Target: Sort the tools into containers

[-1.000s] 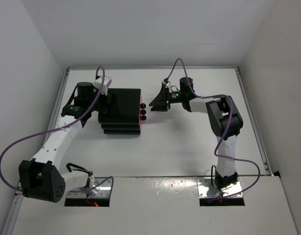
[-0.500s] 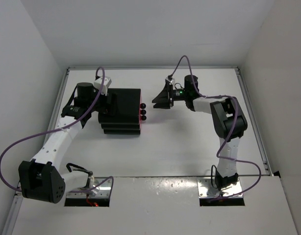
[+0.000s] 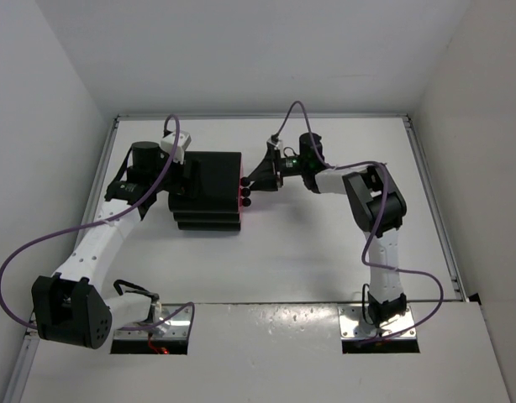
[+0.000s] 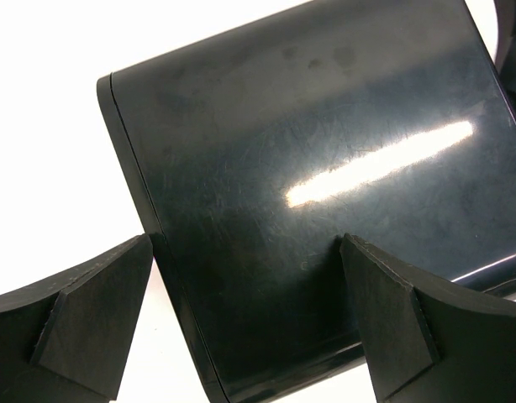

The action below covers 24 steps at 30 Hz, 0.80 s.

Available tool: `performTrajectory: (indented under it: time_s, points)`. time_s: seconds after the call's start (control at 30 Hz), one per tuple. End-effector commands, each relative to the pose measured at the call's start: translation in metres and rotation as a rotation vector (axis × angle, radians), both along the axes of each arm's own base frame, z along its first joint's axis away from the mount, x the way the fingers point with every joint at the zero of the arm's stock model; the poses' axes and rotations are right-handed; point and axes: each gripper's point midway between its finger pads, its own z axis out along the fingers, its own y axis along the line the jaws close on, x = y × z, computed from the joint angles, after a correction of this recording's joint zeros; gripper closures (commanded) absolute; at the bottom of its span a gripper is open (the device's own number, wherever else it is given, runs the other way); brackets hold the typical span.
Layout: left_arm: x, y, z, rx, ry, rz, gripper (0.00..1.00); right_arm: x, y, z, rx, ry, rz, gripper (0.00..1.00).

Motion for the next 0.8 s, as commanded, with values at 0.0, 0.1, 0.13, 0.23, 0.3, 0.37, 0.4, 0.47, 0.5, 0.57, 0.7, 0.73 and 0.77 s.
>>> performTrajectory:
  time_s: [0.0,0.1,0.13,0.23,0.3,0.37,0.4,0.47,0.5,0.57,0.7,0.73,0.77]
  points:
    - [-0.041,-0.008,-0.059,0.003,0.243,-0.065,0.01,0.011,0.013,0.016,0.032,-0.089,0.001,0.44]
    - [-0.041,-0.008,-0.059,0.003,0.243,-0.065,0.01,0.013,0.014,0.015,0.036,-0.099,0.001,0.44]
    - [-0.041,-0.008,-0.059,0.003,0.243,-0.065,0.01,0.015,0.015,0.013,0.036,-0.097,0.001,0.44]
    - [-0.041,-0.008,-0.061,0.003,0.243,-0.065,0.01,0.016,0.020,0.015,0.047,-0.122,0.010,0.44]
    - [-0.041,-0.008,-0.061,0.003,0.243,-0.065,0.01,0.012,0.023,0.015,0.047,-0.122,0.020,0.47]
    - [-0.041,-0.008,-0.061,0.003,0.243,-0.065,0.01,0.014,0.024,0.018,0.051,-0.131,0.020,0.51]
    - [-0.041,-0.008,-0.061,0.003,0.243,-0.065,0.01,0.014,0.024,0.018,0.051,-0.141,0.020,0.54]
    - [-0.041,-0.008,-0.061,0.003,0.243,-0.065,0.01,0.012,0.023,0.014,0.043,-0.122,0.020,0.70]
    - [-0.041,-0.008,-0.061,0.003,0.243,-0.065,0.01,0.012,0.023,0.012,0.040,-0.122,0.021,0.76]
    - [-0.041,-0.008,-0.061,0.003,0.243,-0.065,0.01,0.007,0.021,0.015,0.038,-0.118,0.021,0.87]
    - [-0.041,-0.007,-0.061,0.009,0.242,-0.058,0.01,0.012,-0.003,0.011,0.032,-0.108,-0.009,0.92]
    - [-0.043,-0.006,-0.065,0.010,0.251,-0.058,0.01,0.011,-0.008,0.013,0.034,-0.109,-0.011,0.92]
    - [-0.043,-0.006,-0.065,0.010,0.251,-0.058,0.01,0.013,-0.012,0.011,0.033,-0.108,-0.020,0.92]
